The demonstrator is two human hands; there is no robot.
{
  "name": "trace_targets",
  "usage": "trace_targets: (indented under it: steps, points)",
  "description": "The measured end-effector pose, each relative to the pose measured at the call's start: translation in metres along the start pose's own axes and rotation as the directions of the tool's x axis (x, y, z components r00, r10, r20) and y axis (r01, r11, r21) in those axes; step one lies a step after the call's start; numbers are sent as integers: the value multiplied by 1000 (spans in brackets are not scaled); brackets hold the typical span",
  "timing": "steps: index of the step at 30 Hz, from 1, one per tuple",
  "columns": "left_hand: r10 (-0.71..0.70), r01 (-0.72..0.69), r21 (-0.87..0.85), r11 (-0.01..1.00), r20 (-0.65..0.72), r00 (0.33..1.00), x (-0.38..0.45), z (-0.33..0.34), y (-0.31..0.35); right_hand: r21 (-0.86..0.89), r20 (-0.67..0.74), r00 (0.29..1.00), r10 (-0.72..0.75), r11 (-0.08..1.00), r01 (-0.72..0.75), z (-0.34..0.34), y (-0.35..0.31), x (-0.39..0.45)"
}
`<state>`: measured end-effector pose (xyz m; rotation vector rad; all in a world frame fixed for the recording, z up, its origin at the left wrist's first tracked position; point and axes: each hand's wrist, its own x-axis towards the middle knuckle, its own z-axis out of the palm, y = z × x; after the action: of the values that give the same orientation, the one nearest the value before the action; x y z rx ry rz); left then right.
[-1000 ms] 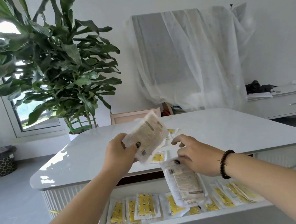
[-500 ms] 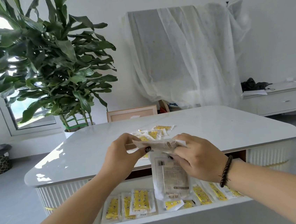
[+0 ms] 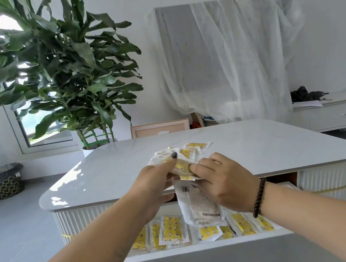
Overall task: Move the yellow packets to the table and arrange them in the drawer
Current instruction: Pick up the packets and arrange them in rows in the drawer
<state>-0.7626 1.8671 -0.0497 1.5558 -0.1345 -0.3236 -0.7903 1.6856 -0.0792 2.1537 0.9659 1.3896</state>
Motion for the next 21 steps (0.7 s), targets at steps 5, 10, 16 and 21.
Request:
trace_targets:
  steps: [5, 10, 16, 21]
  points:
    - [47, -67, -98, 993, -201, 979, 5, -7, -2, 105, 82, 996, -18, 994, 10, -2, -6, -3]
    - [130, -165, -101, 981, -289, 949, 12, -34, 8, 459, 290, 924, 250, 811, -363, -9, 8, -18]
    - [193, -192, 20, 981, -119, 974, 6, -47, -1, 661, 668, 616, 419, 49, -749, -26, 3, -20]
    - [163, -165, 72, 984, 36, 986, -2, -36, -5, 584, 739, 499, 452, -60, -810, -23, -17, -4]
